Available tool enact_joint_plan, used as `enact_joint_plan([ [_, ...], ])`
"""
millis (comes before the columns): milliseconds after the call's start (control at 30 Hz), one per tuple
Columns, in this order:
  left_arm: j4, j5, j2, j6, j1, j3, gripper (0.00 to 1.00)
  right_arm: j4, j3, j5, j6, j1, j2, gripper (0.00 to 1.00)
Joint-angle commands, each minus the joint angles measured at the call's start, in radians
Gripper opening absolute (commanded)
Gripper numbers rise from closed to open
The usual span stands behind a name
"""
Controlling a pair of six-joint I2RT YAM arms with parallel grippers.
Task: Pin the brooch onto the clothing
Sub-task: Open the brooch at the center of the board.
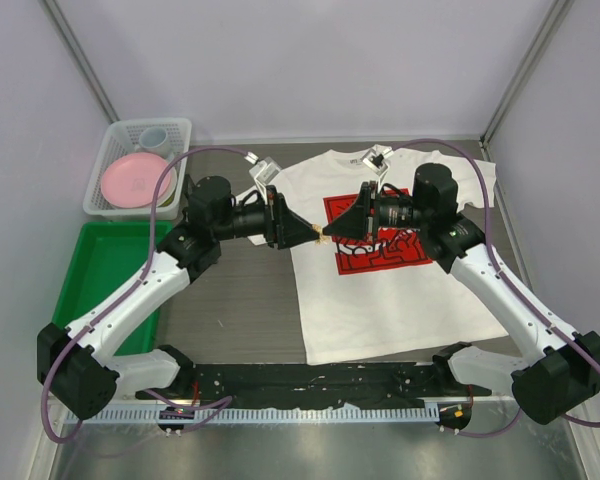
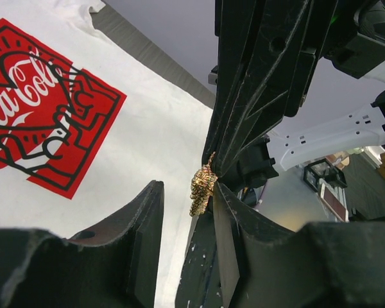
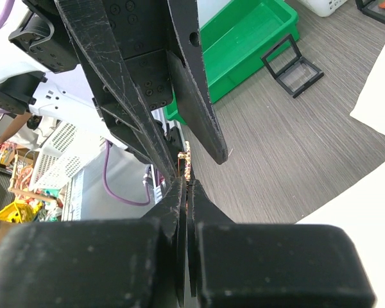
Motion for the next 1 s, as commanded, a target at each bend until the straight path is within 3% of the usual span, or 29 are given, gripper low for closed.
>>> enact_joint_plan([
  [0,0.028,-0.055,0.005,-0.02,-0.001,0.02,0.38,0.053,0.03,-0.015,0.013,0.008,-0.01,0.01],
  [267,-0.038,-0.116,0.011,-0.003,-0.003,0.04,0.33,0.056,0.031,0.003,0.024,0.008,-0.011,0.01],
  [633,-0.102,-0.104,-0.003,0.087,-0.004,0.038,0.11,0.053,0.029,0.008,0.027,0.01,-0.002,0.01],
  [867,-0.124,-0.077,-0.031,0.136,-0.004,0.032,0.11,0.018,0.037,0.012,-0.014,0.01,0.001,0.01],
  [967,-0.083,-0.035,-0.046,0.124,-0.001,0.015,0.18,0.015,0.037,0.006,-0.019,0.01,-0.002,0.01],
])
